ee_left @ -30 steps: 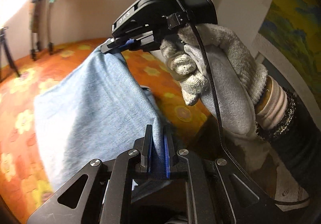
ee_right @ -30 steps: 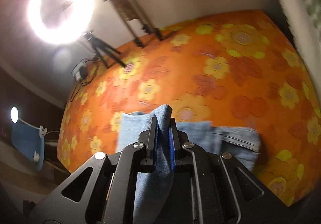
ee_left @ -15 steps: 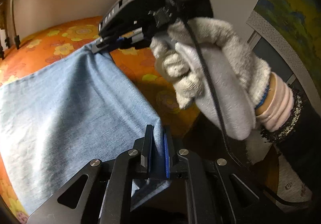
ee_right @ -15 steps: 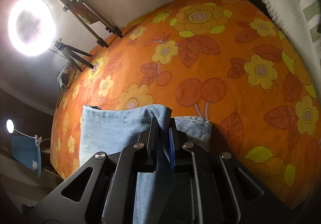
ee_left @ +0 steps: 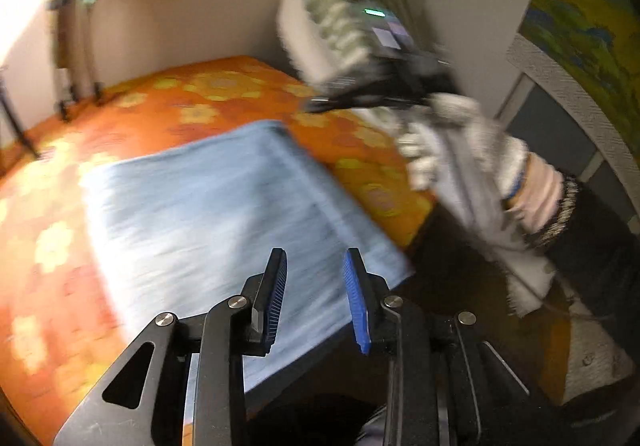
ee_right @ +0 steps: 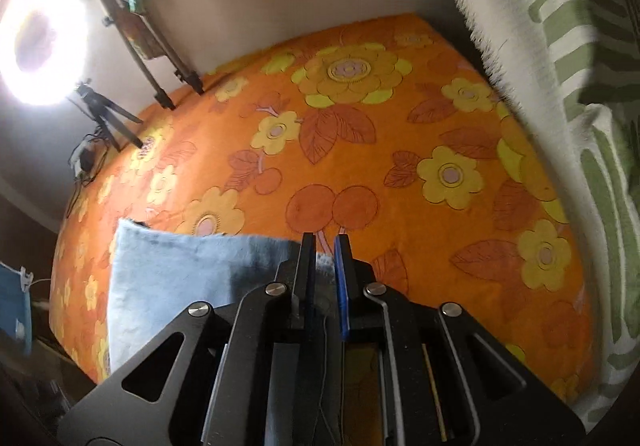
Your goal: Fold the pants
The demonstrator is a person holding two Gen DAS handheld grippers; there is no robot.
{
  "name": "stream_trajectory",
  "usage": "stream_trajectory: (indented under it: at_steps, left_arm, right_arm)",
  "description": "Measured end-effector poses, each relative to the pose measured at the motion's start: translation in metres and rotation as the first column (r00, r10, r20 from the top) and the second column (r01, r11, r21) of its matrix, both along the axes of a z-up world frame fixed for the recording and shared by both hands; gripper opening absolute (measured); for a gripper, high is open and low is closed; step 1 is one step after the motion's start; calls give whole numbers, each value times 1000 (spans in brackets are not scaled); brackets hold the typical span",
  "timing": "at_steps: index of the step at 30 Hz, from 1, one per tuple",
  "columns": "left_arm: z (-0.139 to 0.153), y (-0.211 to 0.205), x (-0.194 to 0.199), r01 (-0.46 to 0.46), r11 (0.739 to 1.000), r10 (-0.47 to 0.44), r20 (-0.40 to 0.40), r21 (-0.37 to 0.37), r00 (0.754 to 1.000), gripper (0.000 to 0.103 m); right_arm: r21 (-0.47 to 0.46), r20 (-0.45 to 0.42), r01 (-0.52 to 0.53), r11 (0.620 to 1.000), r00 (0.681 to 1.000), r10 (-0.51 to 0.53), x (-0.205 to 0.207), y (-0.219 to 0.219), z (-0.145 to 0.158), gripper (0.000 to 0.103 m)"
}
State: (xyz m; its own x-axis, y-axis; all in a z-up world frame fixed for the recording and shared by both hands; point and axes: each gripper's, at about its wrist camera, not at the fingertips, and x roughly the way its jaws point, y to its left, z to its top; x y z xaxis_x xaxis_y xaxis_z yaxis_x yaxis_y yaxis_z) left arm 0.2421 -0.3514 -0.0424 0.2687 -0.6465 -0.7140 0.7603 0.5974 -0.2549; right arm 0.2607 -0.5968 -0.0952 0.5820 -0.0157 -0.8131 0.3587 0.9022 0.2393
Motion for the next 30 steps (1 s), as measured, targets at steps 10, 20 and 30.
stream_trajectory:
  at_steps: [10, 20, 30]
  left_arm:
    - [67, 114, 52, -273, 961, 268, 99, 41, 958, 28]
    - [196, 160, 74, -354, 934, 355, 189, -42, 916, 28]
    - [140, 139, 83, -335, 936, 342, 56, -111, 938, 52]
  right_arm:
    - [-67, 27, -142, 988, 989, 144, -40, 61, 24, 27]
    - [-106, 156, -132, 986, 977, 148, -76, 100, 111, 43]
    - [-173, 212, -69, 983, 971, 106, -86, 102, 94, 84]
